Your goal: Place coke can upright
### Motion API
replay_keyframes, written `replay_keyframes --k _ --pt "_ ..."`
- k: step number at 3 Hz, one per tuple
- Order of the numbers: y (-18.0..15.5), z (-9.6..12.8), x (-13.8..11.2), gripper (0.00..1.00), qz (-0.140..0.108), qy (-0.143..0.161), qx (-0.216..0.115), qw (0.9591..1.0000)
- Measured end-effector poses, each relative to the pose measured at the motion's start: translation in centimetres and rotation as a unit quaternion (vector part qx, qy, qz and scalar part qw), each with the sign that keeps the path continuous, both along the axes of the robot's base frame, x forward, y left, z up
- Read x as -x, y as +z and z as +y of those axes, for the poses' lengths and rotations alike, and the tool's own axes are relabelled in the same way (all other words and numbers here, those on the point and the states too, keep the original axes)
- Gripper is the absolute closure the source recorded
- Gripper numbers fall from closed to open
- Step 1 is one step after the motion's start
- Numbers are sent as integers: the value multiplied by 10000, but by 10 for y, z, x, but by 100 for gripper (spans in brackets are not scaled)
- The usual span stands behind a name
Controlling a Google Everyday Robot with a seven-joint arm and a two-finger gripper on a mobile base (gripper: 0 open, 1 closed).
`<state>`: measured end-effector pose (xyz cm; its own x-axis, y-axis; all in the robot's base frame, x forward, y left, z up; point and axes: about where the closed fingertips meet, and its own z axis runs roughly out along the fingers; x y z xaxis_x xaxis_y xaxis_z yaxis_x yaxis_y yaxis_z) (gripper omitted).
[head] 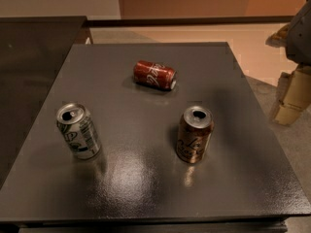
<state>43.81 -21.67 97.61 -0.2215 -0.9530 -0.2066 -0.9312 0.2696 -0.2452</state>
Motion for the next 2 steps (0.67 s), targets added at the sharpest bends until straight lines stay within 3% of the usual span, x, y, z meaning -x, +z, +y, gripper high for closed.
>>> replay_keyframes --k 1,2 --pt "0 0 -1 0 -10 -2 -1 10000" --pt "-4 8 -21 0 25 73 -38 10000"
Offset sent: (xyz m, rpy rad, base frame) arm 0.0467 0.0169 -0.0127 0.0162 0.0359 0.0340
